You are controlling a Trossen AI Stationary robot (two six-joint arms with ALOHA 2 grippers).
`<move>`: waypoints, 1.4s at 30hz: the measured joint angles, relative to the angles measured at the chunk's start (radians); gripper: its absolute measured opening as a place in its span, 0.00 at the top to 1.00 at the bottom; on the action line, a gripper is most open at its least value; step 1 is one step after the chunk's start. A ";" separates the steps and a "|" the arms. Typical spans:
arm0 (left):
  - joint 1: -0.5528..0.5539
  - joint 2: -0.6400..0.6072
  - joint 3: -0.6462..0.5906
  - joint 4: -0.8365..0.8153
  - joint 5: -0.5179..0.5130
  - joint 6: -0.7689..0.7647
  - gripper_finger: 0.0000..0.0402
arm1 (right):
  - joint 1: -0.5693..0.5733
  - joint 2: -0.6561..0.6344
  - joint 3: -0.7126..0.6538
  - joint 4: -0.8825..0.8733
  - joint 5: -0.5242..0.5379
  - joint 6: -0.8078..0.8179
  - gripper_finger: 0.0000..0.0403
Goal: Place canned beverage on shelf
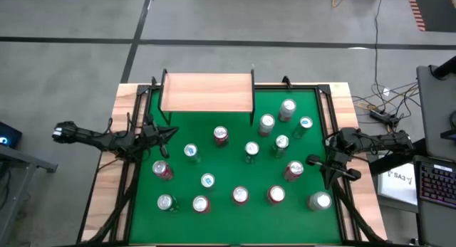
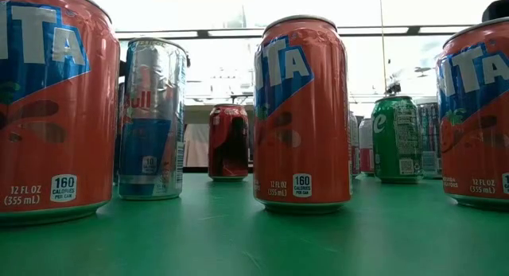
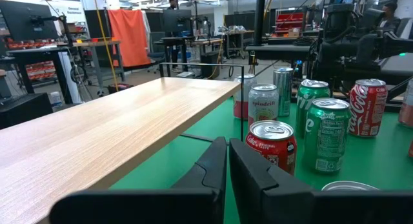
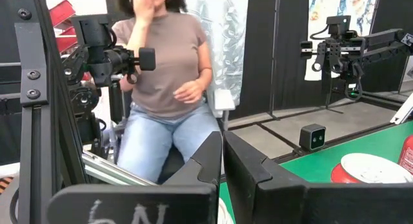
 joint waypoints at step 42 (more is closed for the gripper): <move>0.000 0.000 0.000 0.167 0.000 -0.257 0.99 | 0.000 0.000 0.000 0.039 0.006 -0.429 0.98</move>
